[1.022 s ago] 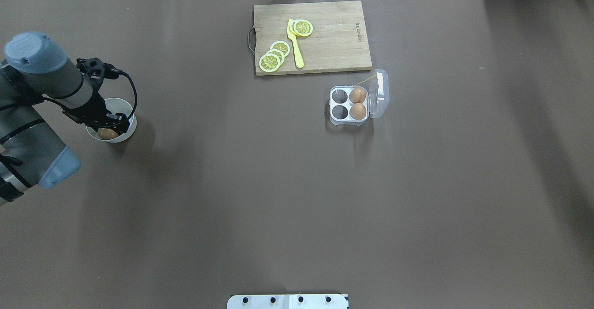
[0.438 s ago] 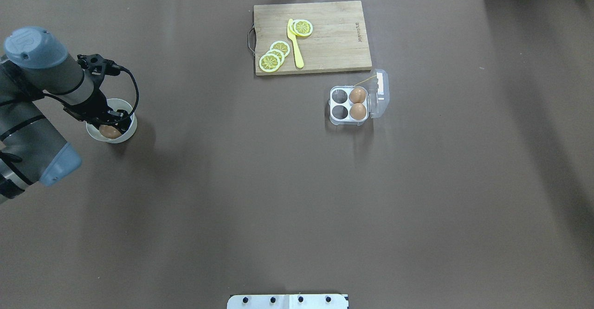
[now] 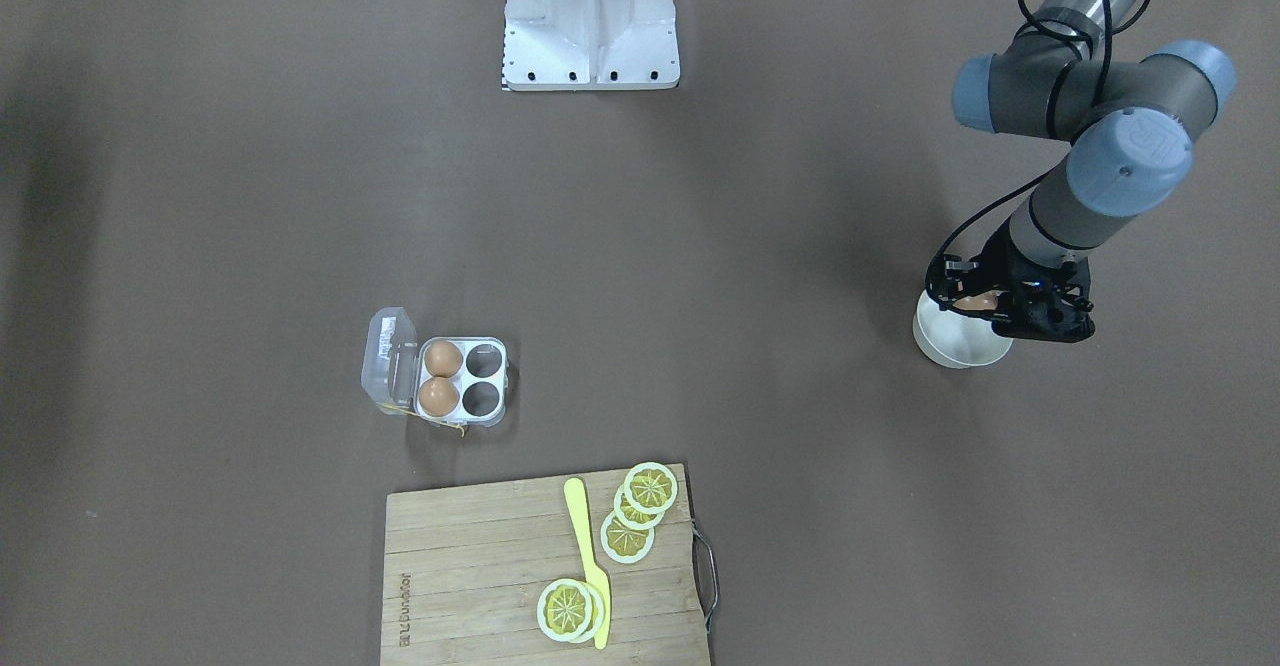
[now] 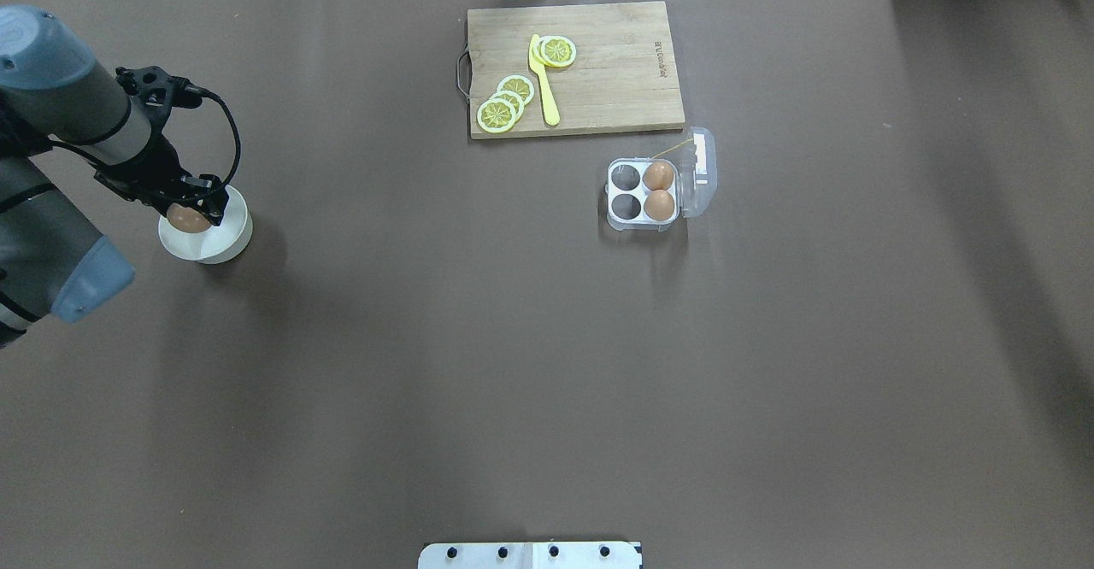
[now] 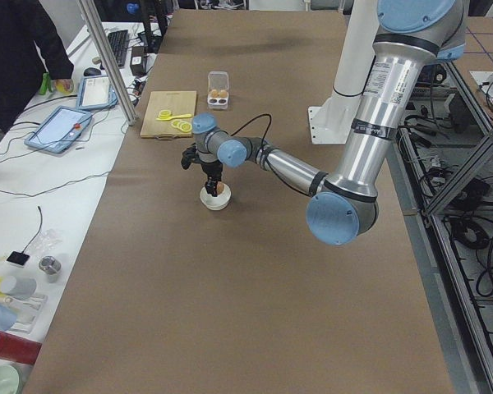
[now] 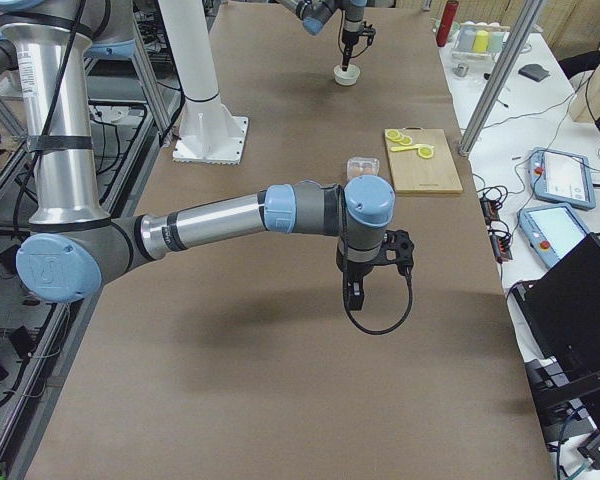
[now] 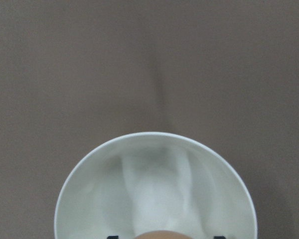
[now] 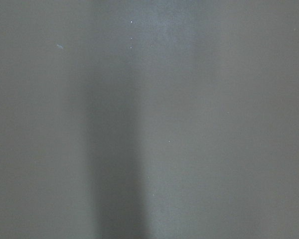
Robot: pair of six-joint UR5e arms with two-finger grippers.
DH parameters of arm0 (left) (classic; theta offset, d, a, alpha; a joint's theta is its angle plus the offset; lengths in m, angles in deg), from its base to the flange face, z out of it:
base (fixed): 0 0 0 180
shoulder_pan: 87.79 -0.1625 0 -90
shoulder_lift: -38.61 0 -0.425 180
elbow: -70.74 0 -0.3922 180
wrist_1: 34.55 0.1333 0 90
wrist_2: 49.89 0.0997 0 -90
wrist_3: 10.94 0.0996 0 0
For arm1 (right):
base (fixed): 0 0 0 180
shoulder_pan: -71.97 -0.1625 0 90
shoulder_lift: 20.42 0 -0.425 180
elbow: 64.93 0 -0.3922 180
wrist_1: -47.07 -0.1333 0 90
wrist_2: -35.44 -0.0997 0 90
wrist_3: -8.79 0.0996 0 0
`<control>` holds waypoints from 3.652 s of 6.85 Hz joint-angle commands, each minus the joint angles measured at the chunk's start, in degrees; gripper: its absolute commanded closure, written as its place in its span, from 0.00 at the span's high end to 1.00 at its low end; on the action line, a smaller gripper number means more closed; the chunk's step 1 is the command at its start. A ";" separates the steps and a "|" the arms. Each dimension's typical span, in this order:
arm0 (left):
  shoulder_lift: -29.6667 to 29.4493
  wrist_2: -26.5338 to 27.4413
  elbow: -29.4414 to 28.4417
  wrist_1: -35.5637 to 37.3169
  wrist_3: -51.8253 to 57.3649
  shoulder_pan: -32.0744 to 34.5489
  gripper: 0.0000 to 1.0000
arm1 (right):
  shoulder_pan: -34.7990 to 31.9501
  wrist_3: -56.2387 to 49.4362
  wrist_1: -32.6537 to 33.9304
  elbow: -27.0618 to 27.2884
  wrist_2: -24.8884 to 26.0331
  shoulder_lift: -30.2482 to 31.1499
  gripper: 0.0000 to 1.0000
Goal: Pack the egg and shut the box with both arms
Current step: 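Lift the egg with the left gripper and carry it toward the carton, then lower the egg into an empty carton slot and open the left gripper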
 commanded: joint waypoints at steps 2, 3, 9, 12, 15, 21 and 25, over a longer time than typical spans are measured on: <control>-6.31 -2.10 1.17 -0.14 -5.13 2.26 0.47 | 0.22 0.00 0.00 -0.19 -0.08 0.00 1.00; -9.81 -2.11 1.17 -0.14 -10.13 2.08 0.46 | 0.22 0.00 0.00 -0.36 -0.08 0.00 1.00; -24.16 4.79 -4.72 -16.11 -42.93 -10.90 0.45 | 2.33 3.78 -0.26 -0.54 -0.17 -0.26 1.00; -32.75 14.89 -15.40 -23.23 -46.38 -16.43 0.45 | 2.59 3.78 -0.35 -0.54 -0.17 -0.18 1.00; -39.89 20.64 -25.54 -29.75 -47.27 -18.66 0.44 | 2.86 3.78 -0.61 -0.80 0.09 0.09 1.00; -44.12 30.13 -35.83 -35.47 -46.65 -25.07 0.44 | 5.23 4.13 -0.35 -1.24 -0.17 -0.62 1.00; -47.19 31.82 -41.54 -37.49 -45.33 -25.08 0.44 | 5.84 4.04 -0.26 -1.59 0.01 -0.70 1.00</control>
